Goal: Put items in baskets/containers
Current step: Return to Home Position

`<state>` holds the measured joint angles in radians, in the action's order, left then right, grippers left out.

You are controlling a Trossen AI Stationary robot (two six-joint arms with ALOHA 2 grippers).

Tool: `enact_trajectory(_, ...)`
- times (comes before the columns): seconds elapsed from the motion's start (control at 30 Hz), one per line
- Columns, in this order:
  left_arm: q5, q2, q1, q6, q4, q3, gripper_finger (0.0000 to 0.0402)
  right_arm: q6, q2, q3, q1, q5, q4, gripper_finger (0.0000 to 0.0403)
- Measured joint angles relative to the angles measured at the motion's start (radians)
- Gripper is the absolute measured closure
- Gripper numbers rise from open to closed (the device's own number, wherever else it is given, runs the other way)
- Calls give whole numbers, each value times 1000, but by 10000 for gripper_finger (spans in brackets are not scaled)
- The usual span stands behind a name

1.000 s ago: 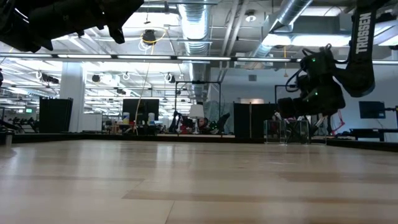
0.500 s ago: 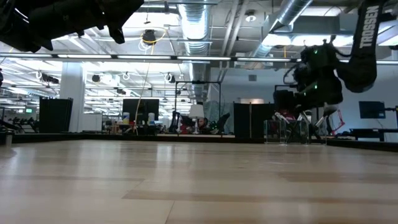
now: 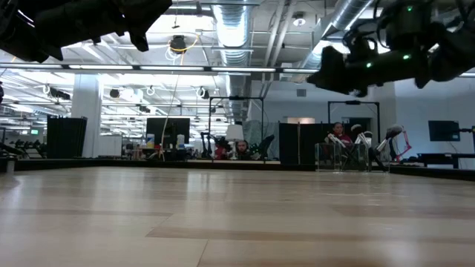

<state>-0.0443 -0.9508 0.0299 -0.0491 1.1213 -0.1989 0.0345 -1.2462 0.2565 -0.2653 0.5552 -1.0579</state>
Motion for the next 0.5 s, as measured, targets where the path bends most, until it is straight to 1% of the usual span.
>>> enact_trajectory(0.07,0,0,0,15,0,0,305,-45,17,0,33,-178,54,238)
enact_trajectory(0.13,1,0,0,20,-2,0,305,-74,25,0,61,-330,102,249)
enact_trajectory(0.2,23,0,0,31,-6,0,305,-80,26,0,92,-425,137,261)
enact_trajectory(0.3,63,0,0,67,-8,0,305,-56,25,5,129,-441,147,282)
enact_trajectory(0.37,71,0,0,72,-8,0,305,-18,56,8,145,-434,150,297)
enact_trajectory(0.5,78,0,0,71,-10,0,305,-10,150,25,181,-426,146,325)
